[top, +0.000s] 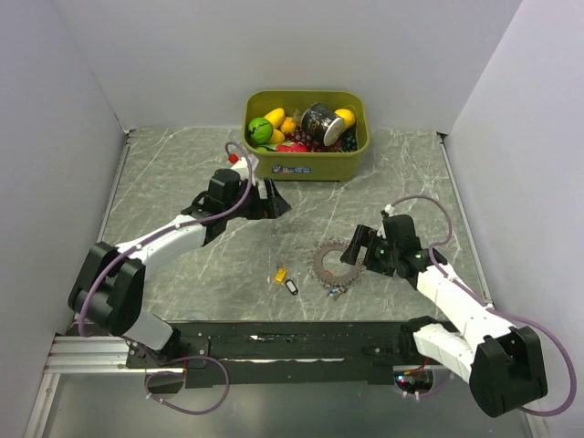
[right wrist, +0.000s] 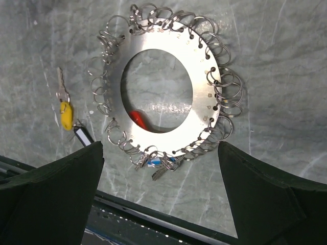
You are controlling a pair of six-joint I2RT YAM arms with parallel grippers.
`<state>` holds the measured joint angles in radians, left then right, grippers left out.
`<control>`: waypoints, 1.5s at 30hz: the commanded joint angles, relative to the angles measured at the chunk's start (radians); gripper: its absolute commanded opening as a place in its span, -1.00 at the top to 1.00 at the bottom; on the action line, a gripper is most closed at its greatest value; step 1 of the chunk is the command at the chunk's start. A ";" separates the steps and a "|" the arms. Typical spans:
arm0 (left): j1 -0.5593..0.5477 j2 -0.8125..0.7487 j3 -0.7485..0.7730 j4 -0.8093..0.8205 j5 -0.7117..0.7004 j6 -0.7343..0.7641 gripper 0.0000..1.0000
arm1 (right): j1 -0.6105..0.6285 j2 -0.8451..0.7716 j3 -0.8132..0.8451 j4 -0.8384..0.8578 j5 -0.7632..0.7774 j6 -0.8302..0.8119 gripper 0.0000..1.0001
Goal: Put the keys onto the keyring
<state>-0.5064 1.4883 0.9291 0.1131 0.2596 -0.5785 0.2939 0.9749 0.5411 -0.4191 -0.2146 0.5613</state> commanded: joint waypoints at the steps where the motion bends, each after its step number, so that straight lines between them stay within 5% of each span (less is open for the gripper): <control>1: -0.033 0.084 -0.003 0.039 0.116 -0.076 -0.94 | -0.006 0.028 -0.016 0.059 -0.003 0.031 -0.96; 8: -0.118 0.286 0.059 0.098 0.259 -0.153 -0.96 | -0.006 0.134 -0.038 0.109 -0.029 0.041 -0.47; 14: -0.181 0.412 0.123 0.114 0.297 -0.179 -0.94 | -0.007 0.179 -0.043 0.112 -0.054 0.031 -0.40; 19: -0.201 0.477 0.155 0.119 0.320 -0.193 -0.90 | -0.006 0.174 -0.055 0.117 -0.100 0.028 -0.11; 37: -0.221 0.627 0.481 -0.056 0.385 -0.066 -0.67 | 0.011 0.122 -0.125 0.198 -0.265 0.089 0.17; 45: -0.205 0.440 0.438 -0.105 0.203 0.035 -0.75 | 0.019 0.162 -0.079 0.249 -0.333 0.066 0.13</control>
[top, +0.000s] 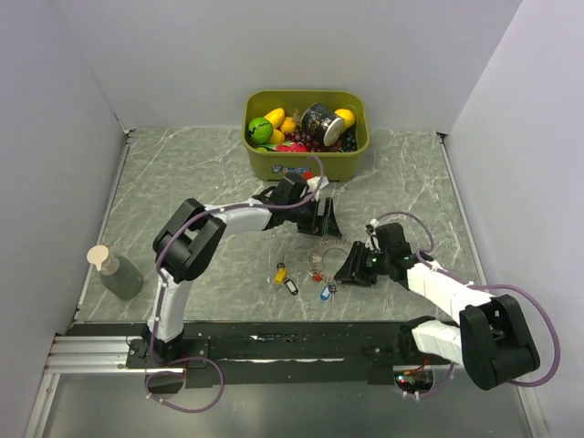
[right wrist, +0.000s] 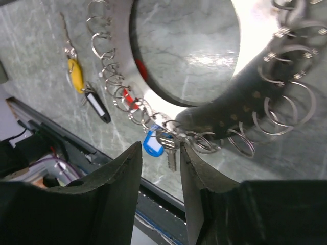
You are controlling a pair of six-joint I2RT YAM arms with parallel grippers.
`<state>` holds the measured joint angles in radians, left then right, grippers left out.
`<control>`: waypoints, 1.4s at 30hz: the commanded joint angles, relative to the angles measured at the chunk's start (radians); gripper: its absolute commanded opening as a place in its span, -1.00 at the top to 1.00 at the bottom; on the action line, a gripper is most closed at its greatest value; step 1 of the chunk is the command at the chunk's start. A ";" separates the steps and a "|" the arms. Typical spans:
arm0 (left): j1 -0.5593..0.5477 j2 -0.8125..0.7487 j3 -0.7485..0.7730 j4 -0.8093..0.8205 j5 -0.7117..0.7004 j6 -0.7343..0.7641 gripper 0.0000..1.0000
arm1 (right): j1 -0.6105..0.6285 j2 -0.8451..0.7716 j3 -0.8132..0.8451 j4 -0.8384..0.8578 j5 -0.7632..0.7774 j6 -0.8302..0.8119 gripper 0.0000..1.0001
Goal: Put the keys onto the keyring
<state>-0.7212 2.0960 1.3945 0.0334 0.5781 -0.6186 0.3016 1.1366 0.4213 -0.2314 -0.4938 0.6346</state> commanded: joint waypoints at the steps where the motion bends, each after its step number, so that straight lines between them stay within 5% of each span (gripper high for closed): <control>1: 0.009 -0.242 -0.043 -0.030 -0.201 0.103 -0.84 | 0.014 -0.008 0.046 0.063 -0.055 -0.012 0.12; 7: 0.029 -0.503 -0.166 -0.009 -0.388 0.146 -0.93 | 0.034 -0.073 0.088 0.018 -0.034 -0.061 0.07; 16: 0.118 -0.640 -0.377 0.106 -0.235 -0.009 -0.93 | 0.059 -0.055 0.152 -0.085 0.159 -0.154 0.03; 27: -0.056 -0.493 -0.483 0.112 -0.270 -0.136 -0.93 | 0.005 -0.101 0.146 -0.074 0.465 -0.139 0.03; 31: -0.093 -0.386 -0.480 0.169 -0.262 -0.174 -0.64 | -0.042 -0.054 0.109 -0.002 0.469 -0.150 0.07; 42: -0.123 -0.228 -0.451 0.207 -0.276 -0.204 -0.63 | -0.075 0.008 0.080 0.018 0.356 -0.118 0.45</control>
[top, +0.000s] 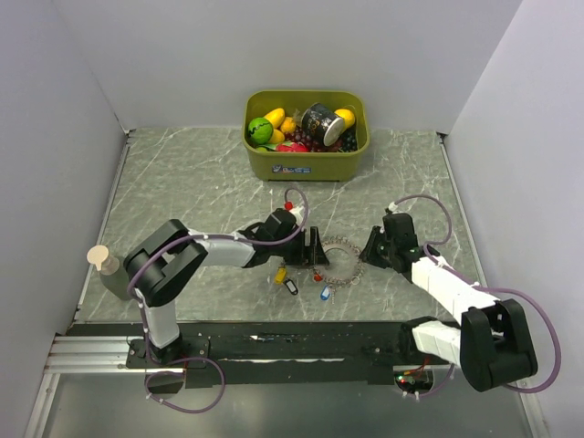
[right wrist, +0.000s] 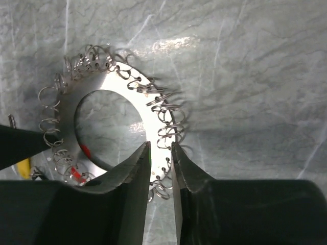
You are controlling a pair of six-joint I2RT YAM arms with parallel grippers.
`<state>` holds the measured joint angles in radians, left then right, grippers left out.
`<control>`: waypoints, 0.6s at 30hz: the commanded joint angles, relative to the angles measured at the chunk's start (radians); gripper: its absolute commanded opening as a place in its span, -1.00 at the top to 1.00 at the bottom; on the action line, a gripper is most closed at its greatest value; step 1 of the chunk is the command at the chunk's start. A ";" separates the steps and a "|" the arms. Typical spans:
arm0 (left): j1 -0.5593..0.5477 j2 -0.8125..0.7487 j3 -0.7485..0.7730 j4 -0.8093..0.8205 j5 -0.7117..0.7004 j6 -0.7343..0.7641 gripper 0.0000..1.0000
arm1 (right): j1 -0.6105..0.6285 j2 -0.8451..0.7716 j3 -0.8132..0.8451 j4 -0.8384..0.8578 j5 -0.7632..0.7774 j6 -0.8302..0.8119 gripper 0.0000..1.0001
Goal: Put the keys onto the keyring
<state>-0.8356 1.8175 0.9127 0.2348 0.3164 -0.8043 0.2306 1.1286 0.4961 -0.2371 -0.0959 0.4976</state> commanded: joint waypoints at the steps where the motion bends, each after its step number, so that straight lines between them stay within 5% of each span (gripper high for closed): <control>1: -0.008 0.058 0.047 -0.003 -0.016 -0.015 -0.63 | -0.004 0.037 0.002 0.025 -0.077 0.024 0.54; 11: 0.010 0.127 0.201 -0.092 0.000 0.091 -0.28 | 0.007 0.042 -0.105 0.052 -0.189 0.113 0.74; 18: 0.018 0.184 0.366 -0.160 0.072 0.166 -0.22 | 0.071 -0.113 -0.195 0.084 -0.228 0.252 0.76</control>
<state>-0.8181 1.9854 1.1828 0.1055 0.3260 -0.7025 0.2626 1.0950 0.3473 -0.1577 -0.2977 0.6506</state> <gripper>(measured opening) 0.620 0.123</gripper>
